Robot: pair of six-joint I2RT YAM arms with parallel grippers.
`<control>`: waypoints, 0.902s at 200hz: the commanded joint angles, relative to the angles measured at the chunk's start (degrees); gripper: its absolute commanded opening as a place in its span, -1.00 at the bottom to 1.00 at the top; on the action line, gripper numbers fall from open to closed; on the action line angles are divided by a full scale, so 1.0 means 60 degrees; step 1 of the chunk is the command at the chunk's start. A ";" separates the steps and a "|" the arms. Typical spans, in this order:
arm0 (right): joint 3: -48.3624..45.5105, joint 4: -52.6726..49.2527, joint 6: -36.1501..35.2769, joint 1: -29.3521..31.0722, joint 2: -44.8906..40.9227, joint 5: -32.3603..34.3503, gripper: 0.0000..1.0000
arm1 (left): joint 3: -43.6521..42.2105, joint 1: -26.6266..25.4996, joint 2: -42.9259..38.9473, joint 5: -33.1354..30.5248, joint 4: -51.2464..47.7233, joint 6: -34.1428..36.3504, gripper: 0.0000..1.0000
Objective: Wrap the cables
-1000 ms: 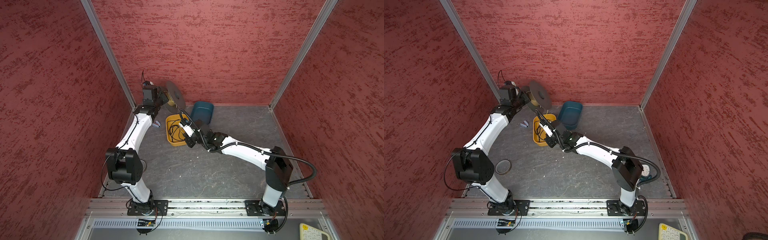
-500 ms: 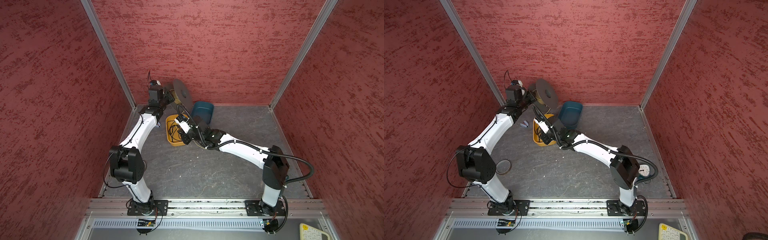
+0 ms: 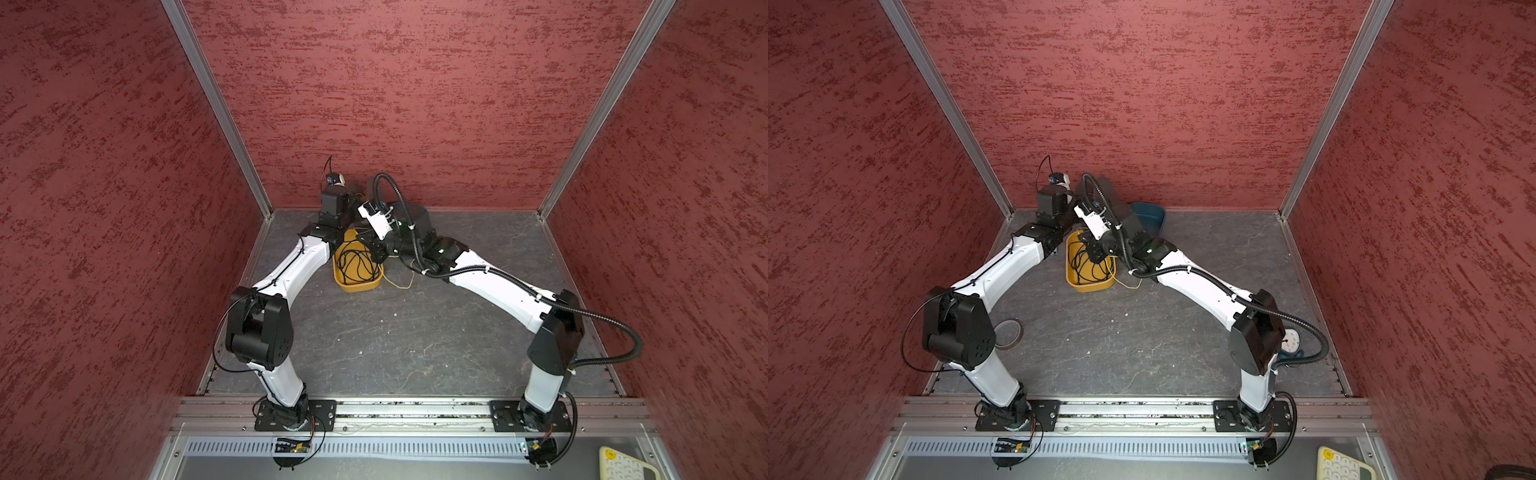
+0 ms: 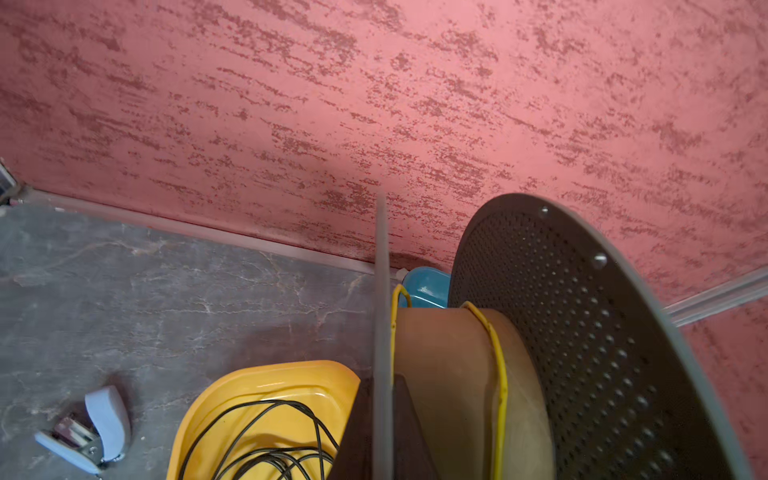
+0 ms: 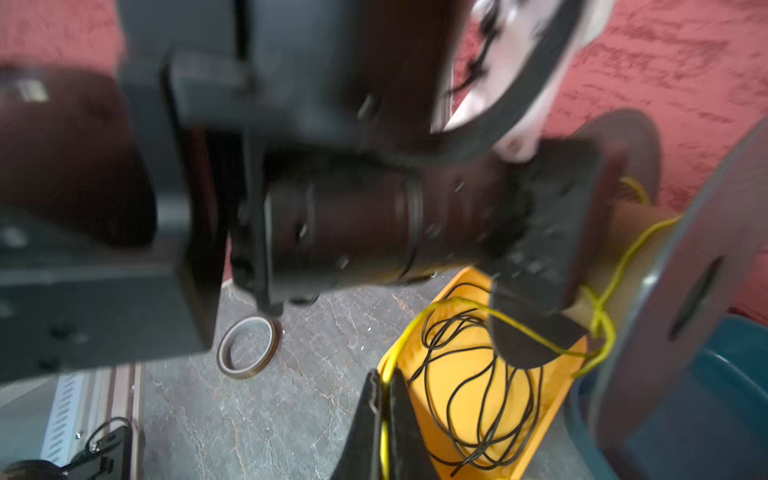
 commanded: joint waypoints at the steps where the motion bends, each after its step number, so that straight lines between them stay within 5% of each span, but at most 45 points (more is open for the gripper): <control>1: 0.0412 0.0169 0.0072 -0.0382 -0.0548 -0.0722 -1.00 | -0.0184 -0.0103 -0.0407 -0.0373 0.1093 0.0523 -1.00; 107: 0.2457 -0.1946 -0.0669 -0.1929 0.0002 -0.0321 -1.00 | -0.1952 -0.0323 -0.1157 0.0135 0.2423 0.1639 -1.00; 180: 0.5716 -0.4497 -0.2092 -0.2310 0.1799 0.1499 -1.00 | -0.3047 -0.1595 -0.2082 -0.0045 0.2588 0.4369 -1.00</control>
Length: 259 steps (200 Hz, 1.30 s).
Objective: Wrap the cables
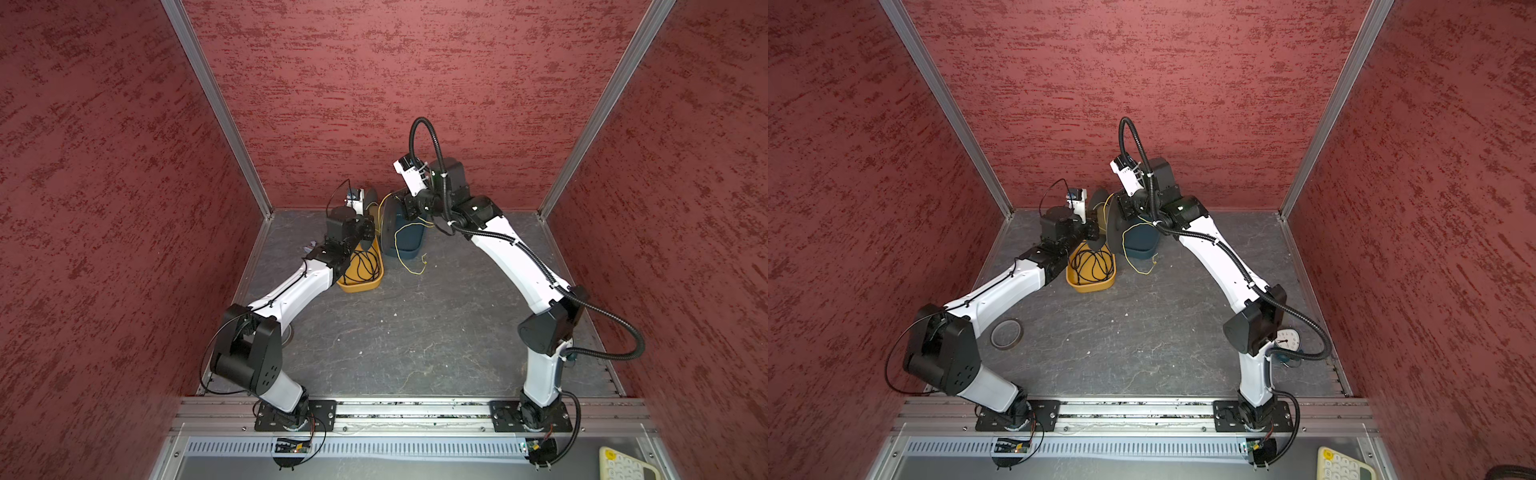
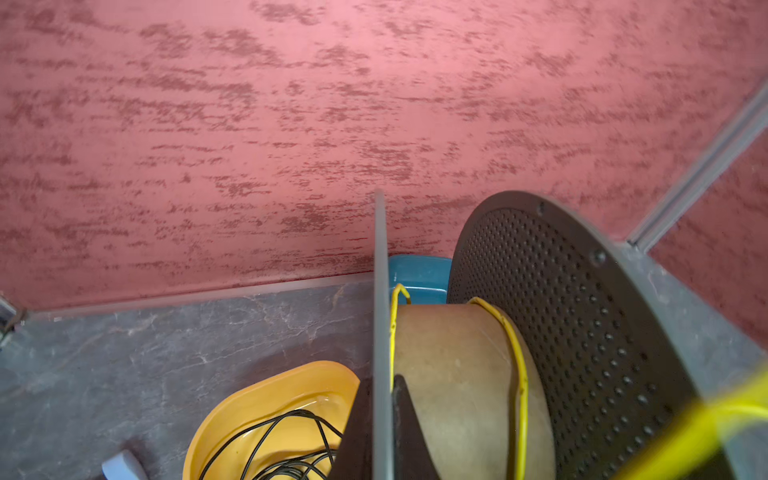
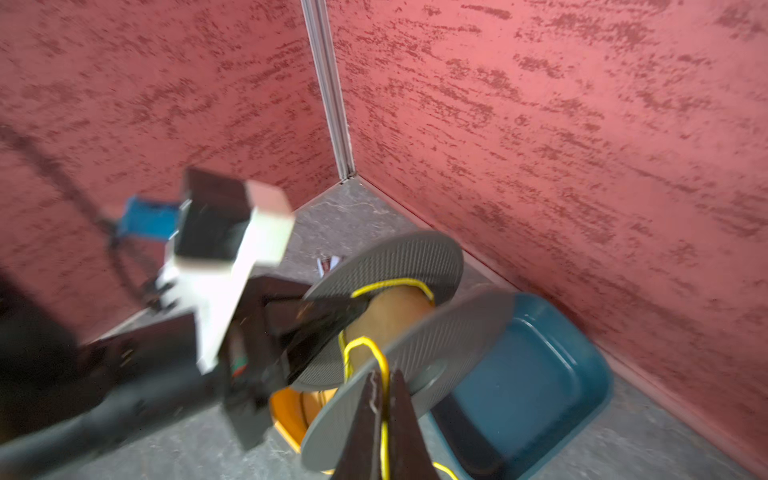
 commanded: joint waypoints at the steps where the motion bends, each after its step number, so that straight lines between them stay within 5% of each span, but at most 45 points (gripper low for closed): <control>1: 0.0994 -0.0400 -0.0867 -0.0310 0.0379 0.1069 -1.00 | -0.0299 -0.0438 -0.0463 -0.0061 0.0296 0.1305 -1.00; 73: 0.1487 -0.0987 -0.0247 -0.1566 0.1537 0.1704 -1.00 | -0.0899 -0.1020 -0.1462 -0.0169 0.0075 0.1927 -1.00; 150: -0.0954 0.0535 0.0355 -0.2375 0.1583 -0.1981 -1.00 | -0.0628 -0.0498 -0.2213 0.1225 -0.0732 0.0907 -1.00; 188: -0.2575 0.1751 0.0505 -0.2419 0.0764 -0.2483 -1.00 | -0.0278 -0.0370 -0.2154 0.1559 -0.1115 0.0875 -1.00; 259: -0.4843 0.2718 0.0418 -0.2540 -0.0510 -0.2628 -0.58 | -0.0055 -0.0327 -0.2154 0.1455 -0.1686 0.0968 -1.00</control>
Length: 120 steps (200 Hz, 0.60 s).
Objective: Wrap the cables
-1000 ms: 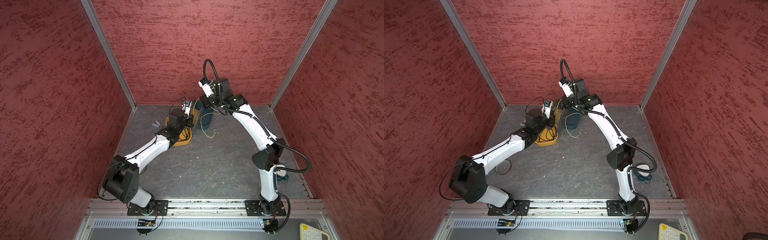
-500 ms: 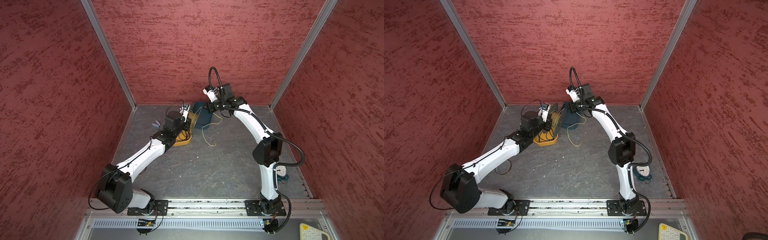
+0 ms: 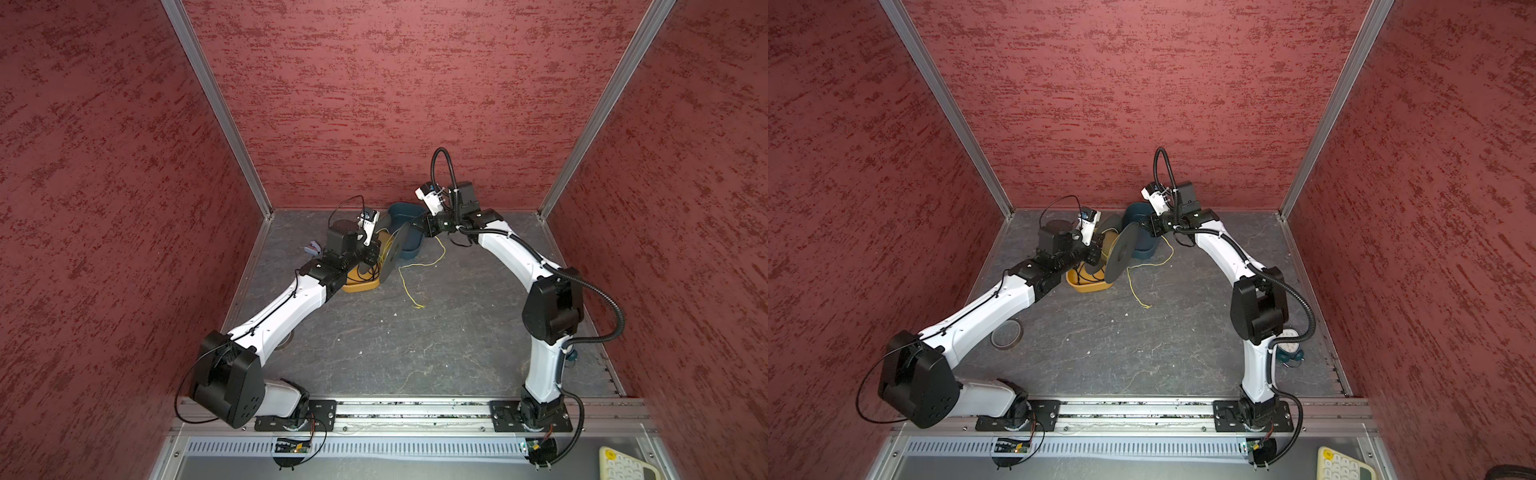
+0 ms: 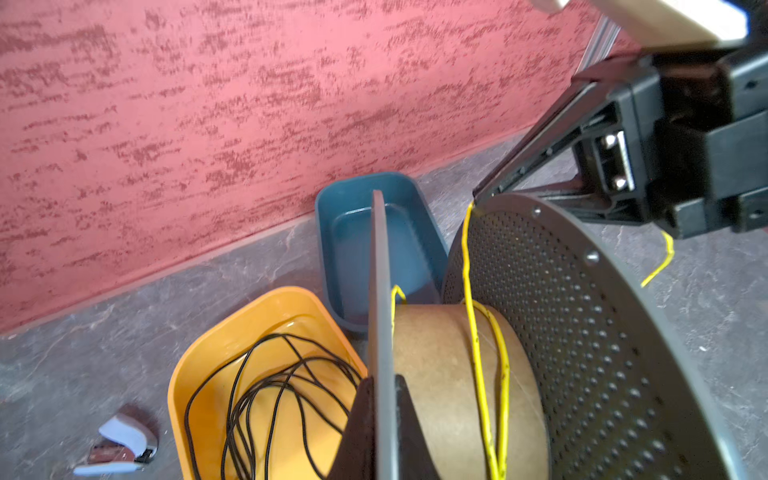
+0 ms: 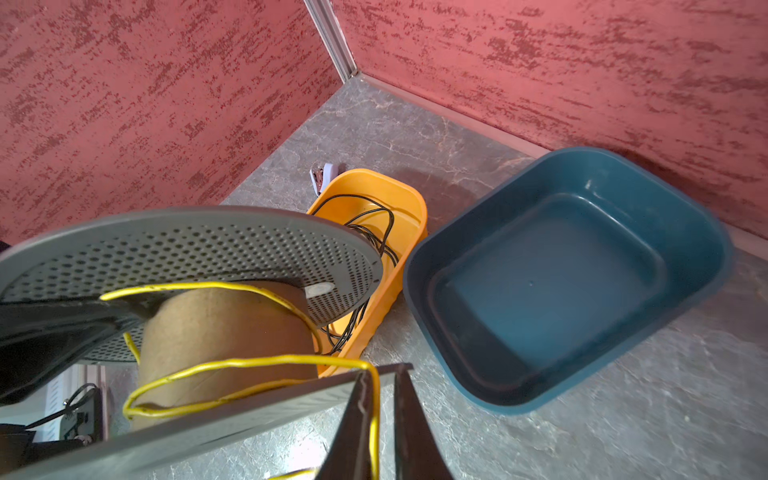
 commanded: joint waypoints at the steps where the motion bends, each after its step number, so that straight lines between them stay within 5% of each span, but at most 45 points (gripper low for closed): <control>1: -0.0605 0.0710 -0.0145 -0.0467 -0.0397 0.0849 -0.58 | 0.0627 0.0071 -0.0580 0.0177 0.0651 -0.0188 -1.00; 33: -0.1408 0.1207 -0.0040 -0.0517 -0.0973 0.0844 -0.53 | 0.0672 0.0070 -0.0551 0.0270 0.0606 -0.0209 -1.00; 72: -0.2007 0.1382 0.0033 -0.0595 -0.1396 0.1040 -0.05 | 0.0767 0.0111 -0.0470 0.0313 0.0428 -0.0228 -1.00; 120: -0.3107 0.1996 0.0329 -0.0601 -0.2114 0.0986 -0.13 | 0.0804 0.0170 -0.0447 0.0348 0.0323 -0.0237 -1.00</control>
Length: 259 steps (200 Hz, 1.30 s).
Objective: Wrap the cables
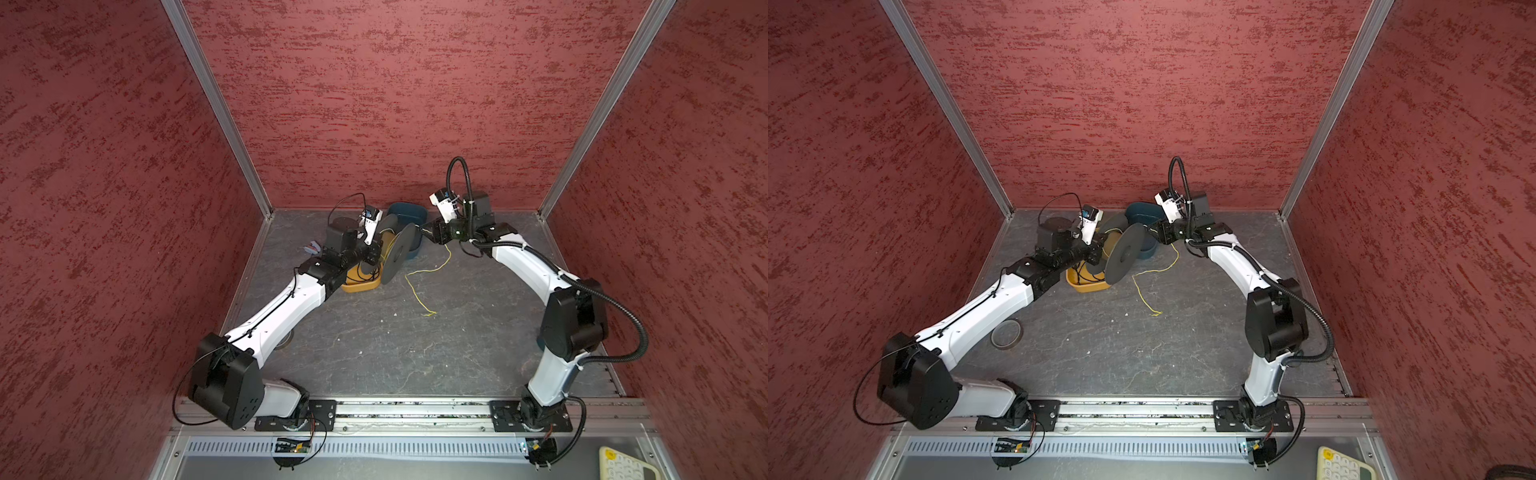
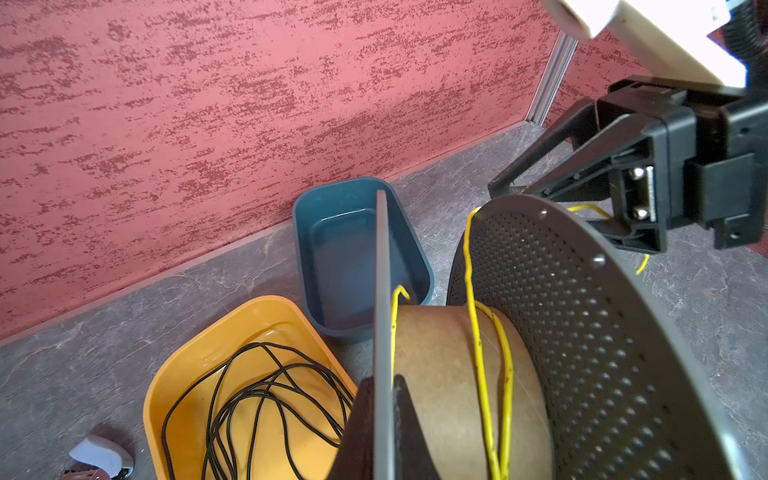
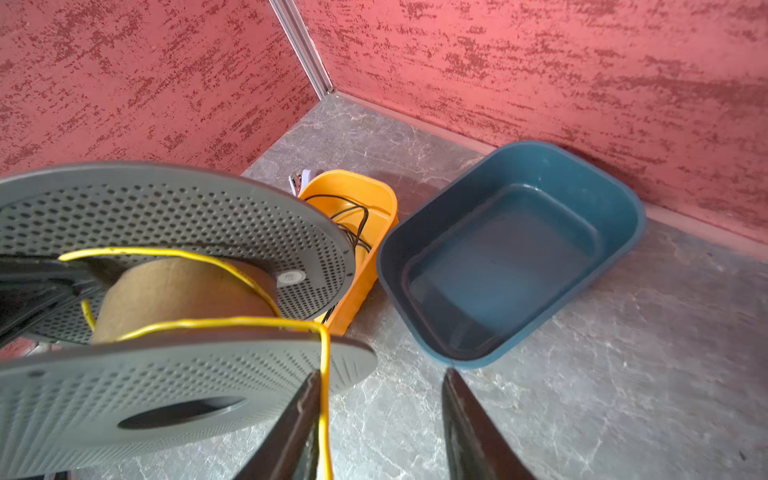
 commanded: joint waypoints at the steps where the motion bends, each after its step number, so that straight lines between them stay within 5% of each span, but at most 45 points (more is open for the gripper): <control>1: -0.0496 0.0462 0.0075 -0.0290 -0.0521 0.0580 -0.13 | 0.0556 0.0190 -0.0437 -0.0194 0.0698 -0.0237 -1.00; 79: -0.1590 0.0637 0.0221 -0.0306 -0.1033 0.0639 -0.28 | 0.0644 0.0426 -0.0335 0.0275 0.0660 -0.0544 -1.00; 165: -0.2039 0.1510 0.0747 -0.0490 -0.1022 0.0615 -1.00 | 0.0853 0.0723 -0.0352 0.1334 0.0409 -0.0911 -1.00; 259: -0.2075 0.2090 0.0860 -0.0586 -0.0077 0.0862 -1.00 | 0.0815 0.2340 -0.0774 0.3921 0.1558 -0.3972 -1.00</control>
